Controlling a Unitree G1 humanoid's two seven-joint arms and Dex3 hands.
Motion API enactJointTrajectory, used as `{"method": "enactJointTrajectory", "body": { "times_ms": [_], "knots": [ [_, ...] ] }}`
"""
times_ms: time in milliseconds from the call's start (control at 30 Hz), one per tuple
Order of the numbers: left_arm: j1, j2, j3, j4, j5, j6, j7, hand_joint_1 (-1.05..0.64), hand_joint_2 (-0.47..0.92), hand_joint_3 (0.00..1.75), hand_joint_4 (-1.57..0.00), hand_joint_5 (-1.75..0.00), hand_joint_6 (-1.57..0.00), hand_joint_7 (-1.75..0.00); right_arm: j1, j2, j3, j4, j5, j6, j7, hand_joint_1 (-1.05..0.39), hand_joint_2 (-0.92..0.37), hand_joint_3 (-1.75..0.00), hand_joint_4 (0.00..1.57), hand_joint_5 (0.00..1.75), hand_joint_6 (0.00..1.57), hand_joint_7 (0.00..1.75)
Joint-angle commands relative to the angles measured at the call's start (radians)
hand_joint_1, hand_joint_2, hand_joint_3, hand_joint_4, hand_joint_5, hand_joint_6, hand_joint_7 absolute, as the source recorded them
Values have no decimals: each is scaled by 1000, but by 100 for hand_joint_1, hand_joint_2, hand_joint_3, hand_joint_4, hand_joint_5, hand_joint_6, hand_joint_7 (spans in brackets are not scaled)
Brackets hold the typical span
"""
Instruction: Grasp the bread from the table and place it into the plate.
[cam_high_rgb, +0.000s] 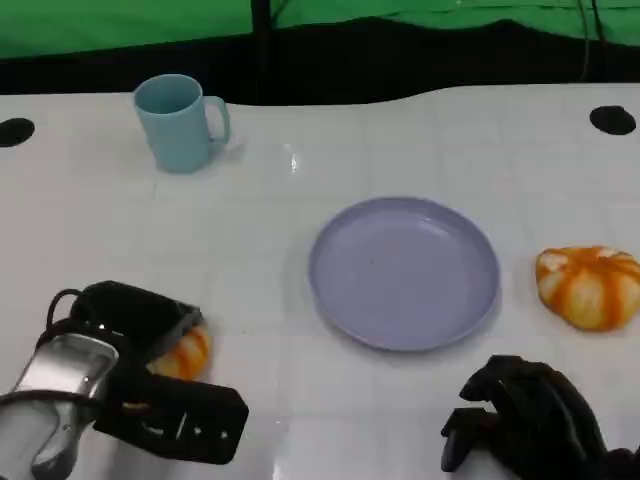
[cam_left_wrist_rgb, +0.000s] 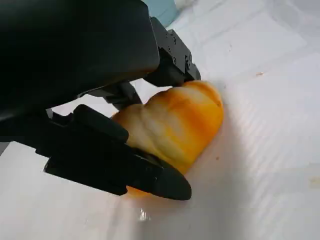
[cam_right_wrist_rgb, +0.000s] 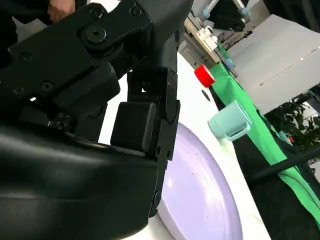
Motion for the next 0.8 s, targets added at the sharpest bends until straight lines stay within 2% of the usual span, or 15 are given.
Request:
{"method": "enactJointTrajectory", "body": {
  "times_ms": [33,67,100,133,200,267,400,567,800],
  "knots": [
    [21,8,-22,57,-32,-32,43,-35,89,50,-58,-173,-102,-21,10,-6,-6,-10,8,-9,1,-104,-73,-1,156,78,157,37],
    [27,10,-12,52,-49,-44,71,-35,85,58,-58,-174,-94,-40,9,-7,-5,-11,8,-7,2,-104,-73,-1,156,78,157,37],
    [31,11,-6,49,-61,-52,89,-34,80,72,-59,-174,-80,-81,9,-8,-5,-12,9,-5,2,-104,-73,-1,156,78,157,38],
    [32,12,-4,48,-69,-57,101,-33,77,77,-59,-174,-74,-97,9,-9,-5,-12,9,-4,2,-104,-73,0,156,78,157,38],
    [39,15,5,55,-87,-86,169,-32,75,84,-59,-175,-68,-113,8,-7,-7,-15,14,4,-3,-104,-72,0,156,78,157,38],
    [44,11,15,70,-105,-112,238,-31,73,88,-60,-175,-67,-119,7,-7,-8,-16,15,8,-5,-103,-72,0,156,78,157,38],
    [46,0,24,118,-128,-163,384,-25,62,110,-66,-175,-57,-154,1,-11,-10,-8,13,9,-5,-104,-72,0,156,78,157,38],
    [36,-13,29,179,-159,-237,530,-23,61,115,-69,-175,-51,-171,-5,-10,-9,5,10,0,2,-102,-73,0,155,79,157,37],
    [19,-9,59,173,-206,-297,577,-26,61,113,-72,-175,-53,-164,-15,-11,-10,31,8,-19,18,-104,-73,0,155,78,157,36]
  ]
}}
